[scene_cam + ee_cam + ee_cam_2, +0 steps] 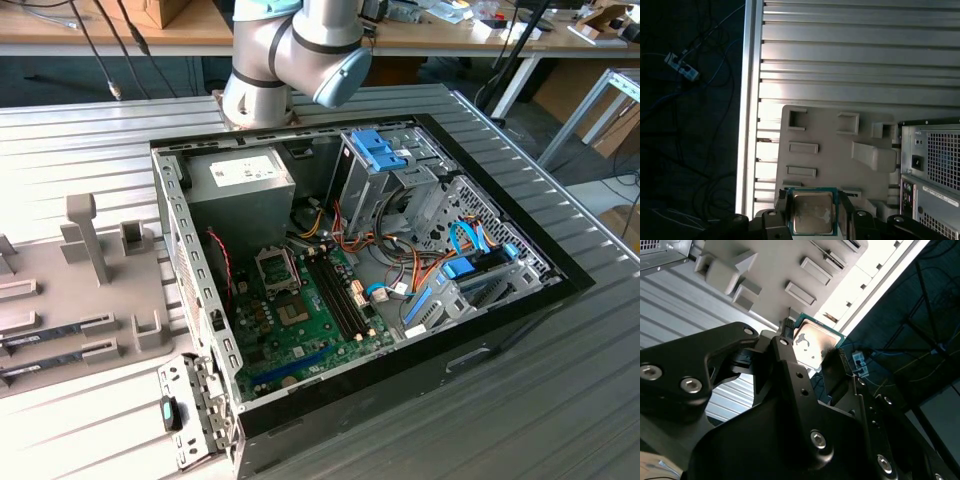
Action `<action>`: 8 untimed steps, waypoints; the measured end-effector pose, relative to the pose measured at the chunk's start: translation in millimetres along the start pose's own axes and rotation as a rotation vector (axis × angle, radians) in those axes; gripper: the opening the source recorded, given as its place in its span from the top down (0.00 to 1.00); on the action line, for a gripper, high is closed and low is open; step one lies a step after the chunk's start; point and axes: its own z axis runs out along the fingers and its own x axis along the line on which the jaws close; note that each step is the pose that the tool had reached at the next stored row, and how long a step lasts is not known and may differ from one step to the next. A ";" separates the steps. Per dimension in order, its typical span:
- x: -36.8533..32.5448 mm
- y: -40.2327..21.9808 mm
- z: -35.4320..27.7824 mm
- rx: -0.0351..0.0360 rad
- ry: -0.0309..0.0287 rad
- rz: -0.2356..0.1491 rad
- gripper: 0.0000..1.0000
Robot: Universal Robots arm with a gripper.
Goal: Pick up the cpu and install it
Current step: 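Pick up the cpu and move it towards the insertion slot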
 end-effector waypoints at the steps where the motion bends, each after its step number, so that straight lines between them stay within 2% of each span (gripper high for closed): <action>1: -0.9 0.0 -0.1 0.0001 0.0001 0.000 0.53; 8: -9.5 -0.3 -0.1 0.0000 0.0000 0.000 0.53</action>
